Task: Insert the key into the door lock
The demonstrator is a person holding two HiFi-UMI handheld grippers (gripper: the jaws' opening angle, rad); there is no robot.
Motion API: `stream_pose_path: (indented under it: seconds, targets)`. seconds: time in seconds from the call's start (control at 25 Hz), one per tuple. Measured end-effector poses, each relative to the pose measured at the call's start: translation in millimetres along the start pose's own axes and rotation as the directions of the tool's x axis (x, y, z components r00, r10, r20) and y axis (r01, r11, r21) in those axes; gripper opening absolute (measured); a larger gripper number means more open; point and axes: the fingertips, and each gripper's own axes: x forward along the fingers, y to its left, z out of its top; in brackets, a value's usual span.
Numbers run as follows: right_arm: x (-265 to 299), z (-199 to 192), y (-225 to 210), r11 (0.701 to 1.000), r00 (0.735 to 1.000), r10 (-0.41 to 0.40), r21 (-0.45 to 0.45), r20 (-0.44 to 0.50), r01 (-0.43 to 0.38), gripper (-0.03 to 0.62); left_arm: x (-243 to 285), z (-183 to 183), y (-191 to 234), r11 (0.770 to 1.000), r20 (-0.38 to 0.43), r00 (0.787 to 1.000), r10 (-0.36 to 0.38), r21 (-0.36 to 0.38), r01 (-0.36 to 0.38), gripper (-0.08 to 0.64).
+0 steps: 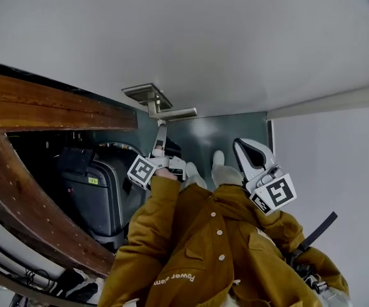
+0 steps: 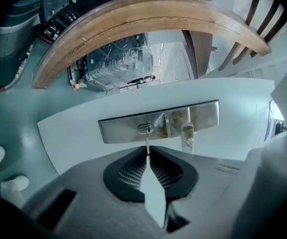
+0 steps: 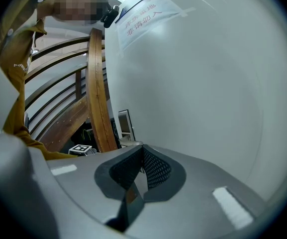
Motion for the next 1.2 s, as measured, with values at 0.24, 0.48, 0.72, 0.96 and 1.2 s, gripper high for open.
stream_pose_path:
  seconds: [0.24, 0.48, 0.72, 0.96, 1.2]
  targets:
    - [3, -5, 2, 1.0, 1.0, 0.018, 0.002, -0.01, -0.018, 0.006, 0, 1, -2, 1.0, -0.002, 1.0, -0.018, -0.02, 0.018, 0.026]
    - [4, -6, 4, 1.0, 1.0, 0.023, -0.001, -0.016, -0.023, 0.006, 3, 5, -3, 0.999, -0.003, 1.0, -0.029, -0.032, 0.029, 0.026]
    - [3, -6, 7, 1.0, 1.0, 0.025, -0.003, -0.019, -0.025, 0.006, 11, 5, 1, 0.994, -0.055, 0.996, -0.072, -0.089, 0.067, 0.028]
    - [1, -11, 18, 0.999, 0.999, 0.033, -0.008, -0.025, -0.033, 0.006, 15, 13, 3, 0.992, -0.148, 0.983, -0.107, -0.084, 0.096, 0.028]
    - [-5, -19, 24, 1.0, 0.999, 0.022, -0.004, -0.029, -0.022, 0.006, 32, 19, 4, 0.988, -0.2, 0.97, -0.141, -0.086, 0.125, 0.028]
